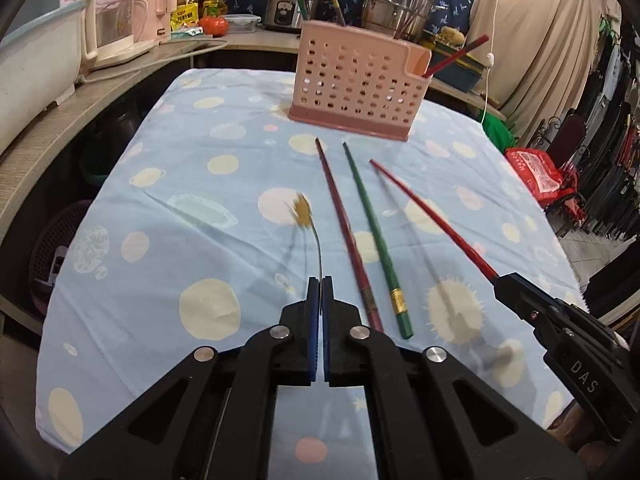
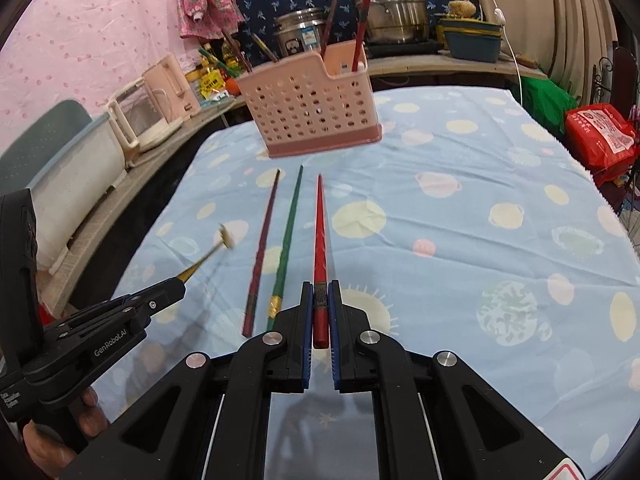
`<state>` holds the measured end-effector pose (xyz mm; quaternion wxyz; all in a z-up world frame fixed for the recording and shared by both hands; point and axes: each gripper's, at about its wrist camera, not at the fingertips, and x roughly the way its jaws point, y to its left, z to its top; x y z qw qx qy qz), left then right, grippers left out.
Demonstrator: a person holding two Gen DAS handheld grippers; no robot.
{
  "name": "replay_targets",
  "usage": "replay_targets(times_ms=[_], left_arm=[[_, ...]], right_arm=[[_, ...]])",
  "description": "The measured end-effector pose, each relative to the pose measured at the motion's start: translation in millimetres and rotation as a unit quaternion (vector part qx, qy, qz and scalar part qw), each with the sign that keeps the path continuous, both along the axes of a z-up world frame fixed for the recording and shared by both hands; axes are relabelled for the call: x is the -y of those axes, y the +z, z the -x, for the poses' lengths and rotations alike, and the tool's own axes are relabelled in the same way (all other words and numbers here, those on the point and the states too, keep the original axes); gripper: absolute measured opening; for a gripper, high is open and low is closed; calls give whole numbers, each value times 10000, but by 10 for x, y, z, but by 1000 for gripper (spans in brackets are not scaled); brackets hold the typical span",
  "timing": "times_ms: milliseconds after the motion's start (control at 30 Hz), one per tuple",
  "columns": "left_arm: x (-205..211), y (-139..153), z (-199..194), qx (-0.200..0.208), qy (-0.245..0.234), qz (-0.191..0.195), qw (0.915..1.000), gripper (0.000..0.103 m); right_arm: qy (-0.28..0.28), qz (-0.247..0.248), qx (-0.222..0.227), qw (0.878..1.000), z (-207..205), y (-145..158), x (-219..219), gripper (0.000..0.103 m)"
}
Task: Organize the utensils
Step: 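Lift the spoon and red chopstick and carry them over the holder with both tools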
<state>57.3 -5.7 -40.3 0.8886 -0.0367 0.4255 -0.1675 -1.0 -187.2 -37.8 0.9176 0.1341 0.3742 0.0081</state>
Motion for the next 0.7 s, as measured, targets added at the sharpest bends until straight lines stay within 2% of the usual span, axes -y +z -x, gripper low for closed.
replay_targets(times_ms=[367,700], left_arm=[[0,586,-54,424,-52,243,9988,0],[128,1247,-343,1073,-181,245,9938,0]], right_arm=[[-50,-32,631,9980,40,585,128,7],[-30,9,1170,9931,-260,1186,289,7]])
